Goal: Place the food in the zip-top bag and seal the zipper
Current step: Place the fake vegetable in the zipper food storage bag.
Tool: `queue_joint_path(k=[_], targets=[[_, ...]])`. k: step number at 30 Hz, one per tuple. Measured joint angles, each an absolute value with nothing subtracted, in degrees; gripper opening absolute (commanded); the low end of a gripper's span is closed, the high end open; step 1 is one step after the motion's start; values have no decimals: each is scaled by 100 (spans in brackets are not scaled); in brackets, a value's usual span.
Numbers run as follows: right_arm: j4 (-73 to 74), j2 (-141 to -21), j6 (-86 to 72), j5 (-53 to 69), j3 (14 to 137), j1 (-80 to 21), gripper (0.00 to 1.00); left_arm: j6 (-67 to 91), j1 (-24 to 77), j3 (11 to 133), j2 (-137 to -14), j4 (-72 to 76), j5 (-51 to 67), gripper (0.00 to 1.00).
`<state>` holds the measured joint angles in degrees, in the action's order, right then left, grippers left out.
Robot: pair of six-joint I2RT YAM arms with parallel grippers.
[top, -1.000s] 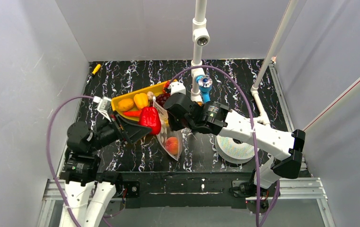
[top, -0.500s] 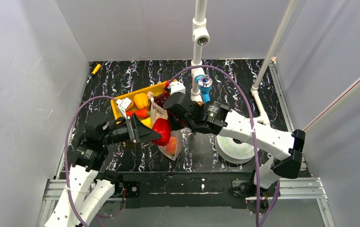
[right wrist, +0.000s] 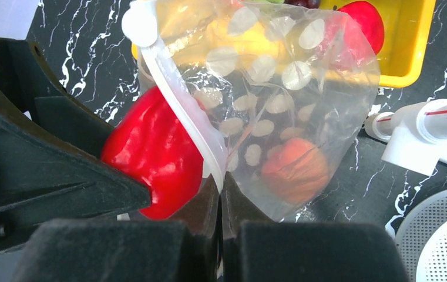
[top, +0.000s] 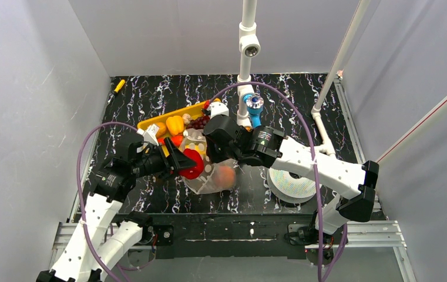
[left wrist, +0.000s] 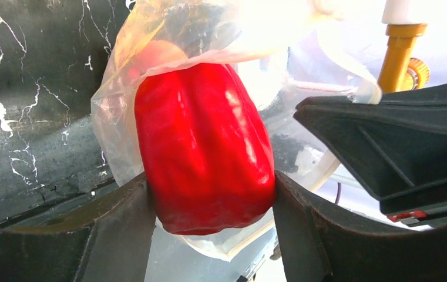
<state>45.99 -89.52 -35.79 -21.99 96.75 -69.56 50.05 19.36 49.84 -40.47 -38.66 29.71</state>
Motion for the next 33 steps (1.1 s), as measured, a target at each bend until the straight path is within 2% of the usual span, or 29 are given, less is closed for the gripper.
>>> queue_joint_path(k=[2, 4, 9, 19, 25, 33], targets=[[4578, -8952, -3581, -2160, 9675, -6956, 1, 5015, 1938, 5081, -4054, -3885, 2886, 73], [4546, -8952, -3583, -2114, 9675, -6956, 1, 4998, 1938, 5193, -4110, -3856, 2890, 80], [4488, -8952, -3603, -2053, 9673, -6956, 1, 4873, 1938, 5459, -4353, -3726, 2980, 92], [4482, -8949, -3605, -2069, 9619, -6956, 1, 4624, 1938, 5661, -4184, -3630, 3113, 94], [4504, -8878, -3595, -2242, 9376, -6956, 1, 4158, 1938, 6477, -4054, -3804, 3022, 98], [4709, -8527, -3566, -2530, 9275, -6956, 1, 3289, 1953, 7595, -4036, -4491, 1424, 98]])
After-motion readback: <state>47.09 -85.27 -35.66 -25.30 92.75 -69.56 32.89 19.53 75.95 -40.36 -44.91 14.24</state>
